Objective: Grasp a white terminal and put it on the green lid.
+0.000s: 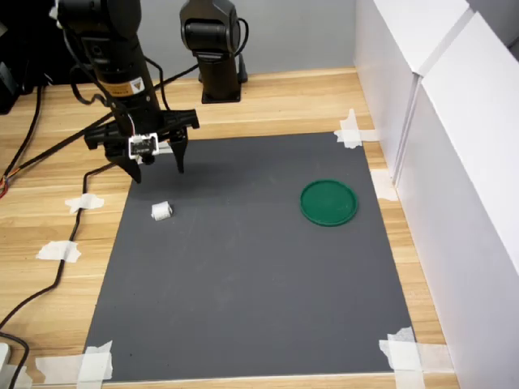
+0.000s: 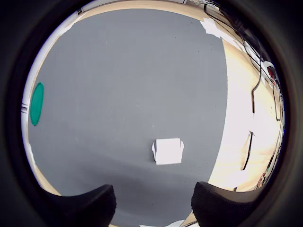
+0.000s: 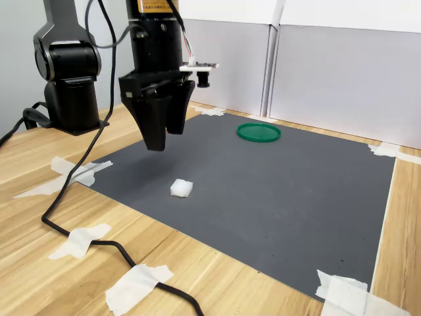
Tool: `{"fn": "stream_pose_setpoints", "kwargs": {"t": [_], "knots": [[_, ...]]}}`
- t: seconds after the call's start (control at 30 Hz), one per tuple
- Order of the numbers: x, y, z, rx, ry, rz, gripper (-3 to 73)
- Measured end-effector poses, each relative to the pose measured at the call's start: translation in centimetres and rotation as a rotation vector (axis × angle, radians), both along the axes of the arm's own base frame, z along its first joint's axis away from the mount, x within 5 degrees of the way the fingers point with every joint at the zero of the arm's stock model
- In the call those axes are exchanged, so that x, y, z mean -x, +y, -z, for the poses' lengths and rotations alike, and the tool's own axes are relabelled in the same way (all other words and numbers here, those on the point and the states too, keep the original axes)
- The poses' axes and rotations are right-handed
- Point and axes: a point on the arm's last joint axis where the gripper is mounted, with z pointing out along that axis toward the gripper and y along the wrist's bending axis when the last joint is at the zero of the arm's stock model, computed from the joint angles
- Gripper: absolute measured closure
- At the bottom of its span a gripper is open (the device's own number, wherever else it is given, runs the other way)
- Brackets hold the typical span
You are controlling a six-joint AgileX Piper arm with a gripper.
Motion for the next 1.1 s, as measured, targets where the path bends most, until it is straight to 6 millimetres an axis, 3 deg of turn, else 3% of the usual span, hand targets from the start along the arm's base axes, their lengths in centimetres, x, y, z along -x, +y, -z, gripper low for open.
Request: {"fn": "stream_pose_setpoints", "kwargs": {"t": [0.43, 0.77, 1.1], "knots": [[-2.2, -0.5, 3.4, 0.008, 0.002, -0.022, 1.5], [-4.1, -0.9, 3.6, 0.021, -0.016, -0.029, 1.5], [-3.9, -0.9, 4.7, 0.005, 0.065, -0.029, 1.5]]}}
